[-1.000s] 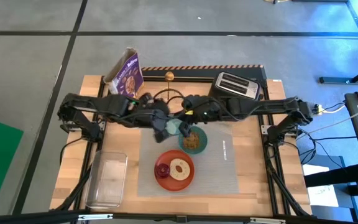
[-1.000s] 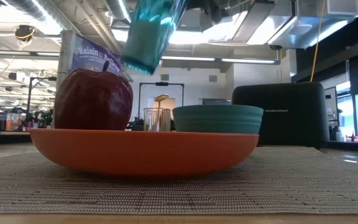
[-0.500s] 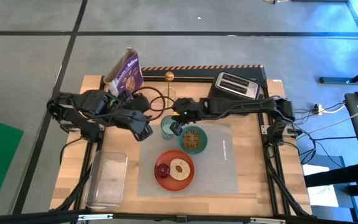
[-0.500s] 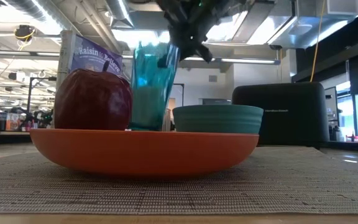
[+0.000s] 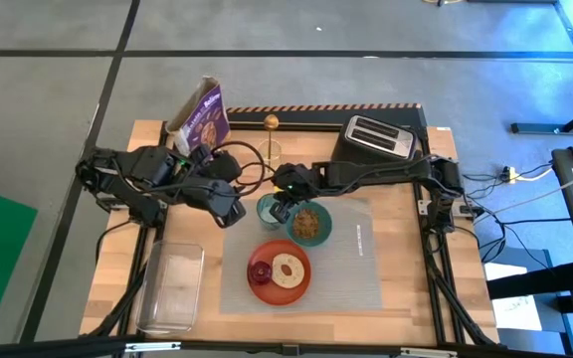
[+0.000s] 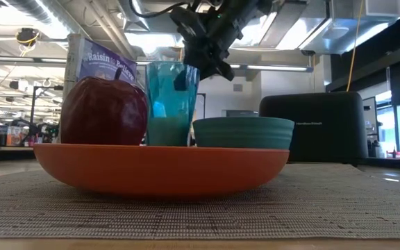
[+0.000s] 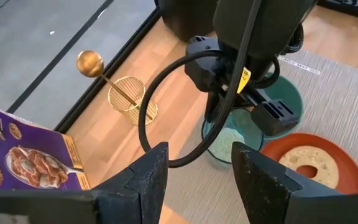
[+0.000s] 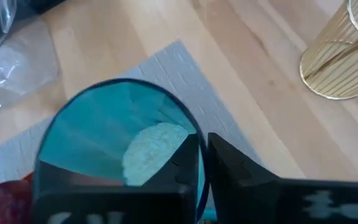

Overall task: Arrange a breakfast setting
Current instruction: Put the cup of grain rice on the table mat, then put the gold spoon on the table mat

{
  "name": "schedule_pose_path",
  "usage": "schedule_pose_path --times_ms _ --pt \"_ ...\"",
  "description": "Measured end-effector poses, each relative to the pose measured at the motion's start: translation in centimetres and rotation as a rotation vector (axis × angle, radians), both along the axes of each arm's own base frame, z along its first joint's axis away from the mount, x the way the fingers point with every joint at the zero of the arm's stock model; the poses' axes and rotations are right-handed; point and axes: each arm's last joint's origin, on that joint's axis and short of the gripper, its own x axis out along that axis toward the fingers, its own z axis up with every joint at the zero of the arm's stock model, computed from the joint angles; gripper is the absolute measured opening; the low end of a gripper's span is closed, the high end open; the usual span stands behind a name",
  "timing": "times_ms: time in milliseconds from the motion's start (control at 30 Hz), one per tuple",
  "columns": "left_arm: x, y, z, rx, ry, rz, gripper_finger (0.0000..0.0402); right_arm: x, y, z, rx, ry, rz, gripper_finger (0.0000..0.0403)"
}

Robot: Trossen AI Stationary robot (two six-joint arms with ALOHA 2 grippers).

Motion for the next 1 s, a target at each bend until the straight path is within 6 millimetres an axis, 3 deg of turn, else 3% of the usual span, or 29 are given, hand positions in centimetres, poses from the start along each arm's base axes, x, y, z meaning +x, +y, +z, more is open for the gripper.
schedule_pose_path --times_ms 367,500,700,1000 --pt "0.1 0.0 0.0 0.001 -0.011 0.005 0.0171 0.0 -0.1 0.1 -0.022 -0.005 -0.018 0.0134" --pt "0.1 0.1 0.1 0.001 -0.037 0.048 0.0171 -0.3 -0.1 1.0 -0.023 -0.032 -0.02 0.0168" --pt "0.0 0.2 0.1 0.008 -0.049 0.078 0.0171 -2.4 0.0 4.9 -0.039 -0.113 0.031 0.0193" --pt "1.1 2.2 -0.3 0.002 -0.064 0.134 0.0171 -9.0 -0.2 12.9 -0.073 -0.285 0.202 0.0194"
